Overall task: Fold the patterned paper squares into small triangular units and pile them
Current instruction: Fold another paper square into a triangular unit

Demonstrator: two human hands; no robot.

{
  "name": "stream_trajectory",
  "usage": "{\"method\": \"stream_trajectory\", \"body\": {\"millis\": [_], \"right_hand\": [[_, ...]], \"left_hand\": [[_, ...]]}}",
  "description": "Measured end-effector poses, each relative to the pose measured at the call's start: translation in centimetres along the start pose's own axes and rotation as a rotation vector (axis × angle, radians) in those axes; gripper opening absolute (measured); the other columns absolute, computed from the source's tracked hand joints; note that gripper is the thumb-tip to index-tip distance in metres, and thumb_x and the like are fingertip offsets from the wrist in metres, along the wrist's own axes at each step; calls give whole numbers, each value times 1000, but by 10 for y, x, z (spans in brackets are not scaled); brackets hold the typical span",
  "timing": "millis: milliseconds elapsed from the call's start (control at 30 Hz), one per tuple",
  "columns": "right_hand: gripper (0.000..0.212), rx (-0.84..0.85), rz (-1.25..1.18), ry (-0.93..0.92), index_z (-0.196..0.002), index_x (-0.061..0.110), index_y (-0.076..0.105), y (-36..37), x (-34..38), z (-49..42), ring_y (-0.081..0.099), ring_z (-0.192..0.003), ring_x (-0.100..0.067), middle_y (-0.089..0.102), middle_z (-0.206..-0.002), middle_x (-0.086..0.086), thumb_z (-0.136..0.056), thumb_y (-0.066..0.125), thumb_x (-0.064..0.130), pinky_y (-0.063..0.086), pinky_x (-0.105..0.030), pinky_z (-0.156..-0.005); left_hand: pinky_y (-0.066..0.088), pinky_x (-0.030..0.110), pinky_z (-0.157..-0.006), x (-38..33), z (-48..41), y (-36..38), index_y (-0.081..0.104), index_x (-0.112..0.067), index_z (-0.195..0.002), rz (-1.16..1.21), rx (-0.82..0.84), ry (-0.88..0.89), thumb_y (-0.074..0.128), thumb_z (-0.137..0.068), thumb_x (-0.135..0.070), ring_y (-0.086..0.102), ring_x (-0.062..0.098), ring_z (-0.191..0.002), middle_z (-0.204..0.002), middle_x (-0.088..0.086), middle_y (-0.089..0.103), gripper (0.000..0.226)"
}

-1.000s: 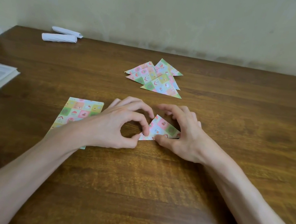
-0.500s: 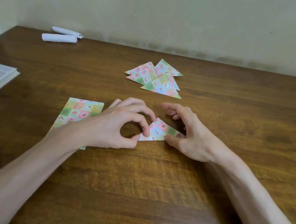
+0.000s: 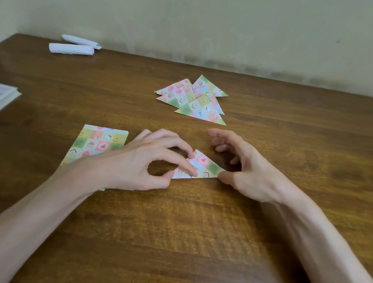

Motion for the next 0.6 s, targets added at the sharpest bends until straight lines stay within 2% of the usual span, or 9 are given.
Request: {"method": "stream_trajectory", "body": {"millis": [233, 400, 533, 600], "right_hand": [[92, 22, -39, -6, -149, 35, 43, -2, -4, -2, 50, -122, 0, 53, -138, 3, -75, 64, -15, 37, -9, -83], [84, 9, -116, -26, -144, 34, 51, -7, 1, 2, 56, -120, -1, 59, -131, 7, -64, 61, 9, 42, -15, -87], [63, -136, -128, -98, -131, 31, 64, -17, 3, 8, 61, -120, -5, 63, -129, 4, -78, 68, -2, 51, -25, -97], [54, -189, -32, -117, -130, 33, 65, -21, 2, 11, 60, -122, -2, 61, -131, 7, -85, 74, 4, 47, -23, -107]], "left_hand": [[23, 38, -113, -1, -1, 0, 64, -58, -126, -13, 3, 0, 62, -99, -22, 28, -1, -144, -139, -34, 44, 45], [22, 38, -114, -2, 0, 0, 62, -61, -128, -15, 11, -2, 61, -100, -22, 25, -3, -145, -141, -35, 42, 48], [23, 37, -113, -2, 0, 0, 61, -62, -128, -17, 20, -8, 61, -100, -22, 25, -3, -145, -142, -36, 41, 49], [24, 38, -114, -3, 0, 0, 62, -61, -128, -17, 16, -8, 61, -100, -22, 25, -2, -145, -142, -36, 41, 49]]}}
Point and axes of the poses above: each hand's wrist, its own z-axis away from the middle knuckle, its own y-axis out of the palm, x = y × z, the point moved 4 cm from there along -z, towards the middle knuckle
